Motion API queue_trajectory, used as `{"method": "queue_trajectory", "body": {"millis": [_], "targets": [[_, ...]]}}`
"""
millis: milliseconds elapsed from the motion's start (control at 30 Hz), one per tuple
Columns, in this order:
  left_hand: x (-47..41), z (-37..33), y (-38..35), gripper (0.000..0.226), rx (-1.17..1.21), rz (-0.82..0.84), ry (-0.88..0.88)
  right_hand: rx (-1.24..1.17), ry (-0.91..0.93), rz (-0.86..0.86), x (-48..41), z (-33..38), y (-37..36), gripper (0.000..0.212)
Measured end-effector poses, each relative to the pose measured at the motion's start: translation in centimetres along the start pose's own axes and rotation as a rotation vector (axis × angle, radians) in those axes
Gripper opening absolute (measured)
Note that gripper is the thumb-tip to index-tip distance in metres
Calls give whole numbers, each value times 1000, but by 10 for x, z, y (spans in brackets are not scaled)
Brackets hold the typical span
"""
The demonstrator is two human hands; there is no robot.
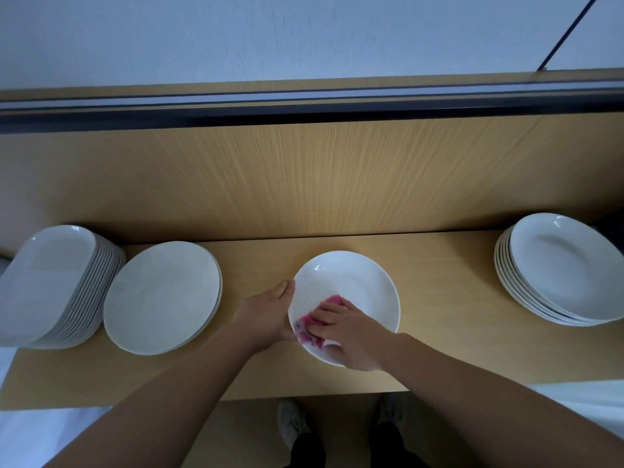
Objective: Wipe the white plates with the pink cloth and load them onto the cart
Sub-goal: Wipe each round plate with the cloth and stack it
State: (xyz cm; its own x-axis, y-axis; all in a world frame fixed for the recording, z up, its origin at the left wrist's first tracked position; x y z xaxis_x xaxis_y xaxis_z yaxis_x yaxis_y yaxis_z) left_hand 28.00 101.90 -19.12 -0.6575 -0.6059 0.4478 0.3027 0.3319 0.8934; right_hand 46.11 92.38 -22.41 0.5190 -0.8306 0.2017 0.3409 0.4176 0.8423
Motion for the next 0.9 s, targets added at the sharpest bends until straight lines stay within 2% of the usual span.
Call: {"method": "queue_trajectory", "body": {"millis": [133,267,333,467,567,700,900], "targets": [[0,0,4,108,-59,37,-12,-30,33,146,25,-12,0,33],[5,-4,-3,108,-97,-20,-34,-42,71,98,14,-17,4,18],[6,-8,-7,95,-132,-85,-119,-10,94,64,9,-16,1,7],[8,-10,-12,68,-132,-134,-210,24,181,83,9,-19,16,4],[9,-10,-13,61,-139,-131,-249,102,178,61,-1,-32,38,31],[3,-11,-14,46,-151,-120,-326,204,115,-60,-27,-43,58,42],[0,-13,-10,48,-230,-50,-343,384,-93,106,-34,-44,39,56]]}}
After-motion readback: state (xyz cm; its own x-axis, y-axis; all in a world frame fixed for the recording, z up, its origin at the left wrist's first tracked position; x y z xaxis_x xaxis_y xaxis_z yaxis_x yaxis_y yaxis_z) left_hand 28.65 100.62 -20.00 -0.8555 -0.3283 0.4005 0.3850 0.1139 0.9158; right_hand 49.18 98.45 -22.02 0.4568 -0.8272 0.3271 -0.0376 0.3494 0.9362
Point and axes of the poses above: each hand's wrist, its own x-axis away from the middle knuckle, its own y-axis out of the back of the hand, z = x × y, the point moved 1 cm from there along -x, towards the middle knuckle, and after that the axes turned 11 degrees about -x, right-handed, at the moved point
